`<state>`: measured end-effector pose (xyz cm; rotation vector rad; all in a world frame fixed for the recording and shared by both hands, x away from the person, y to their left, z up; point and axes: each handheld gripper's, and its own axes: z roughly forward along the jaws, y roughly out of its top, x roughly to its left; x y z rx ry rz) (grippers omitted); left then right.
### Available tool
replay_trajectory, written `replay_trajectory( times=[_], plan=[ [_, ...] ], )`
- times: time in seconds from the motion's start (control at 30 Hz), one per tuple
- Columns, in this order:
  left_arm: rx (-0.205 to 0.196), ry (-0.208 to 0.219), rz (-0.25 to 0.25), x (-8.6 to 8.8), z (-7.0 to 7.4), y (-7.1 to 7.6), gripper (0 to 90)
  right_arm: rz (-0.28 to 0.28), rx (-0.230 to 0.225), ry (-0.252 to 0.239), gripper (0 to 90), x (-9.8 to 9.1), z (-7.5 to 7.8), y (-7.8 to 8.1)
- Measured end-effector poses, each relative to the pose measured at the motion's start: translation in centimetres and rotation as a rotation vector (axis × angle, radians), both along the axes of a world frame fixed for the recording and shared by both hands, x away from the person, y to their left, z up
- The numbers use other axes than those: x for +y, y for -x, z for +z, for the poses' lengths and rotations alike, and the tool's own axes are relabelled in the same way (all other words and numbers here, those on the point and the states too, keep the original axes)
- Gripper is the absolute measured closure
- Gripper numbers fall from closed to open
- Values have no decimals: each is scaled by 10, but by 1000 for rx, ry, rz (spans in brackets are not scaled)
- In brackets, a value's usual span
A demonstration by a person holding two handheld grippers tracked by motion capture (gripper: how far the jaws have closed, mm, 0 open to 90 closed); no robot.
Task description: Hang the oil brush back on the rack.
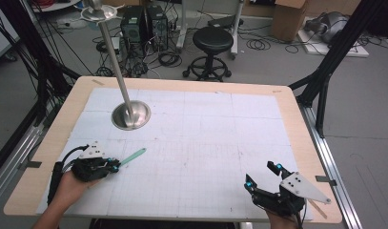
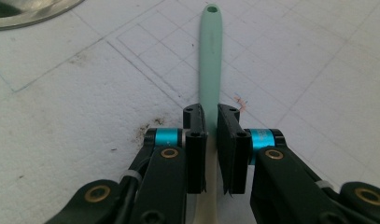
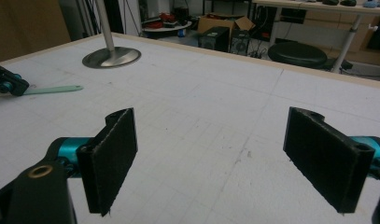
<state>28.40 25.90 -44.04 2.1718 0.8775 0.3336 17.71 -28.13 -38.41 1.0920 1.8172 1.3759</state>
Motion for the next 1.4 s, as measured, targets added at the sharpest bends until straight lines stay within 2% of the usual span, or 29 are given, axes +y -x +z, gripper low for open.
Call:
replay_trajectory(
  times=[0.13,0.27,0.3,0.33,0.37,0.4,0.43,0.47,0.5,0.63,0.73,1.03,1.13,1.17,1.4],
  plan=[
    [10,3,6,1,1,0,817,-3,4,1,165,0,0,1],
    [4,27,13,1,3,1,818,-2,1,0,165,-1,0,0],
    [-2,51,19,2,5,2,817,-2,6,-3,165,-1,0,1],
    [-2,51,19,2,5,2,817,-2,6,-3,165,-1,0,1],
    [-14,79,34,4,7,4,817,-2,6,-4,165,0,0,0],
    [-14,79,34,4,7,4,817,-2,6,-4,165,0,0,0],
    [-25,108,39,5,10,6,817,3,3,-6,165,0,0,0],
    [-25,108,39,5,10,6,817,3,3,-6,165,0,0,0],
    [-36,142,41,6,13,8,817,5,3,-6,165,0,0,0],
    [-59,214,36,8,19,13,816,15,6,-12,165,0,0,0],
    [-78,253,23,7,23,17,816,24,4,-11,165,1,0,-1],
    [-135,290,-42,-6,34,30,816,91,17,-23,165,10,0,-4],
    [-145,304,-63,-10,37,32,816,102,21,-37,165,11,0,-5],
    [-158,320,-81,-15,40,34,816,127,17,-69,165,14,2,-7],
    [-175,398,-158,-31,50,43,816,210,17,-112,165,28,6,-14]
  ],
)
